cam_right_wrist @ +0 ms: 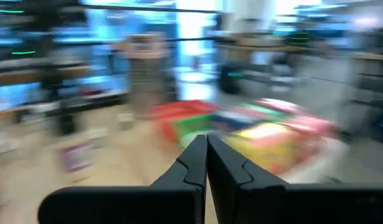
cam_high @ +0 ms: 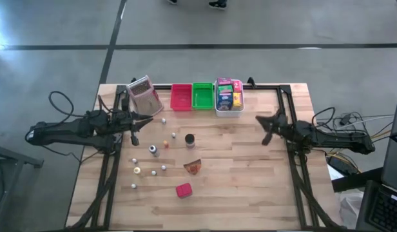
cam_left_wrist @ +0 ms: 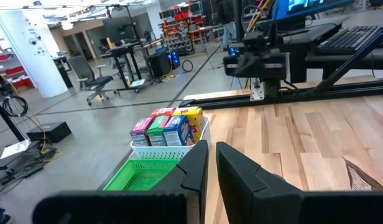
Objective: Pick & Place Kitchen Items
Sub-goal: Put the purple seasoning bottle into the green bin
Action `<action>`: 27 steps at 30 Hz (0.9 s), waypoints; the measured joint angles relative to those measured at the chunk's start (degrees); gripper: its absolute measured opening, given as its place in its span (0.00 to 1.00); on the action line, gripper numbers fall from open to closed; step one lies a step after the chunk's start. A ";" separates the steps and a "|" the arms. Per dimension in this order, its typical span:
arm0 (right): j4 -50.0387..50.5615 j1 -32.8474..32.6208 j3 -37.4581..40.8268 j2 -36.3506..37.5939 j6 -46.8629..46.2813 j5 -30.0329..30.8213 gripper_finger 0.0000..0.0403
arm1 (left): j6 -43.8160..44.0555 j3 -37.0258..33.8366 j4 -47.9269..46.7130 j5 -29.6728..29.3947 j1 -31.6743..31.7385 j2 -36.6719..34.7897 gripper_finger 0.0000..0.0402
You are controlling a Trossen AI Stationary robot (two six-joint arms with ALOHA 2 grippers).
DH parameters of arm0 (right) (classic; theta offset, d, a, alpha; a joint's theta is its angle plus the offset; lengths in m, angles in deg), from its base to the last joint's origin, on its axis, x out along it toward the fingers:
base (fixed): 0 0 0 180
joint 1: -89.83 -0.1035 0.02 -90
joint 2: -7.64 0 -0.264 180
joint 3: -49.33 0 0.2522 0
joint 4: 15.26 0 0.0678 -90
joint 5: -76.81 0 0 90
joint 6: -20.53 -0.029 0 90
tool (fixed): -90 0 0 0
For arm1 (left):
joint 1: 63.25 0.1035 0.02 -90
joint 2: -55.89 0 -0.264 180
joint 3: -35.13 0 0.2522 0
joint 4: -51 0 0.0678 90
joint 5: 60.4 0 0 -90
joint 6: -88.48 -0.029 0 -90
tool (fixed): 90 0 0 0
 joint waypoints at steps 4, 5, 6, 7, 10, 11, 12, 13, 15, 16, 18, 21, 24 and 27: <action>0.09 -0.04 0.00 -0.09 1.14 13.31 0.02 | 0.00 0.00 0.00 -0.01 0.00 -0.02 0.10; 0.07 -0.06 0.00 -0.02 1.84 14.99 0.02 | 0.00 0.00 0.00 0.01 0.00 -0.02 0.10; 0.08 -0.06 0.00 -0.02 2.66 16.13 0.02 | 0.00 0.00 0.00 0.00 0.02 -0.02 0.10; 0.11 -0.04 0.00 -0.05 3.45 16.81 0.02 | 0.00 0.00 0.00 -0.01 0.00 -0.02 0.10; 0.11 -0.06 0.00 -0.04 5.80 16.91 0.02 | 0.00 0.00 0.00 -0.01 0.02 -0.02 0.10; 0.11 -0.04 0.00 -0.04 6.27 16.91 0.02 | 0.00 0.00 0.00 -0.01 0.00 -0.02 0.10; 0.11 -0.04 0.00 -0.04 6.58 16.91 0.02 | 0.00 0.00 0.00 0.00 0.02 -0.02 0.10; 0.11 -0.05 0.00 -0.04 6.78 16.91 0.02 | 0.00 0.00 0.00 -0.01 0.00 -0.02 0.10; 0.11 -0.04 0.00 -0.04 6.88 16.91 0.02 | 0.00 0.00 0.00 0.00 0.02 -0.02 0.10; 0.11 -0.04 0.00 -0.04 6.89 16.91 0.02 | 0.00 0.00 0.00 -0.01 0.02 -0.02 0.10; 0.11 -0.04 0.00 -0.04 6.91 16.89 0.02 | 0.00 0.00 0.00 -0.01 0.02 -0.02 0.10; 0.11 -0.04 0.00 -0.04 6.91 16.89 0.02 | 0.00 0.00 0.00 0.01 0.00 -0.02 0.10; 0.11 -0.04 0.00 -0.04 6.92 16.85 0.02 | 0.00 0.00 0.00 0.01 0.01 -0.02 0.10; 0.11 -0.04 0.00 -0.04 6.93 16.84 0.02 | 0.00 0.00 0.00 0.00 0.01 -0.02 0.10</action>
